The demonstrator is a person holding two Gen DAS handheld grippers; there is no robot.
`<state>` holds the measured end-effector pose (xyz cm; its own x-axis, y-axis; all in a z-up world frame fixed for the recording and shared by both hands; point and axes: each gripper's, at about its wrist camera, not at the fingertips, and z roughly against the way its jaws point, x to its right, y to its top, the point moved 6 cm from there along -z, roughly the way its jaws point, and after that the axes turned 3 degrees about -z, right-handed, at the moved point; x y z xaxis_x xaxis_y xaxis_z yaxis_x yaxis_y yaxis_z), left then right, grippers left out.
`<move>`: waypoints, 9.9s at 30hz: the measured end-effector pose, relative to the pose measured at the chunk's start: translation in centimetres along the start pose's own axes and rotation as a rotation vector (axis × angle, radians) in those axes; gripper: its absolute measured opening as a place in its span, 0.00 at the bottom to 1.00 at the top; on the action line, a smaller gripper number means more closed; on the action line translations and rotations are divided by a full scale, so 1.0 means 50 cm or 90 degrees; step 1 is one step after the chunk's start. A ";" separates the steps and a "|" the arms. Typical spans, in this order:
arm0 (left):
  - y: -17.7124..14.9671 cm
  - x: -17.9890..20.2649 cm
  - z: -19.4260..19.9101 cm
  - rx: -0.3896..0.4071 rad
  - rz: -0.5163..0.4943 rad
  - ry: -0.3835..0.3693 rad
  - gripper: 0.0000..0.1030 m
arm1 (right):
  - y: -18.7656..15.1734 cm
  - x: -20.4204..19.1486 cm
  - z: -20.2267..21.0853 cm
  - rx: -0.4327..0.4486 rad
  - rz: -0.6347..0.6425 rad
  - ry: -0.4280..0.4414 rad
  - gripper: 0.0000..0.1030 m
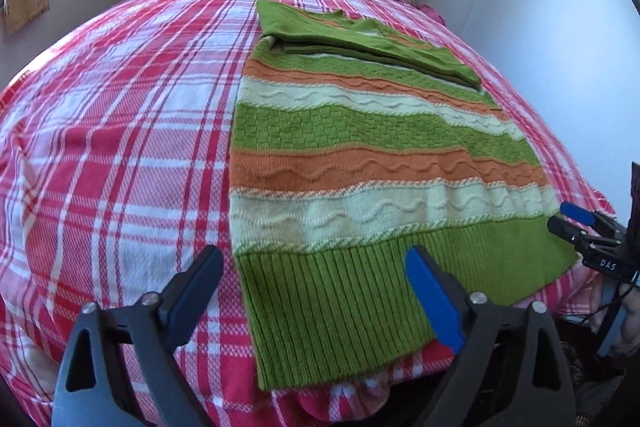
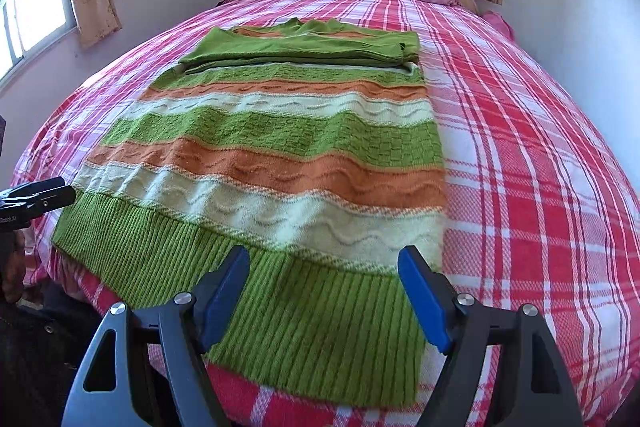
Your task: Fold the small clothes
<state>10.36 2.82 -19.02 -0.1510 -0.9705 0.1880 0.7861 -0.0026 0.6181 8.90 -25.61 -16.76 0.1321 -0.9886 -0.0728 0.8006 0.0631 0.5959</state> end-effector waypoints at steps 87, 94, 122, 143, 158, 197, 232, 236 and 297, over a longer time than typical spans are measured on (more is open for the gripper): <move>0.421 -0.047 -0.019 0.207 0.057 -0.146 0.09 | 0.443 0.183 0.015 0.211 -0.267 0.276 0.04; 0.497 -0.070 -0.082 0.202 0.060 -0.133 0.09 | 0.529 0.188 -0.050 0.202 -0.260 0.257 0.04; 0.578 -0.176 -0.330 0.107 0.120 -0.019 0.40 | 0.666 0.309 -0.451 0.068 -0.314 0.128 0.62; 0.568 -0.225 -0.380 0.054 0.015 0.233 0.66 | 0.598 -0.010 -0.527 -0.102 -0.010 0.102 0.23; 0.456 -0.234 -0.316 0.051 0.077 0.147 0.70 | 0.619 -0.048 -0.447 -0.055 -0.073 0.173 0.41; 0.407 -0.266 -0.267 0.128 0.160 0.145 0.94 | 0.533 0.048 -0.300 0.050 -0.041 0.045 0.48; 0.481 -0.313 -0.330 0.072 0.083 0.077 0.94 | 0.351 -0.536 -0.383 0.074 0.446 0.038 0.53; 0.487 -0.307 -0.336 0.072 0.077 0.064 0.94 | 0.355 -0.538 -0.389 0.075 0.436 0.039 0.53; 0.573 -0.255 -0.422 0.078 0.162 -0.328 0.12 | 0.363 -0.514 -0.306 0.125 0.335 0.157 0.08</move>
<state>47.45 10.03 -19.82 -0.2625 -0.6951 0.6693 0.7658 0.2719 0.5828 28.98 3.02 -16.28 0.6307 -0.7693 0.1020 0.4717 0.4844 0.7368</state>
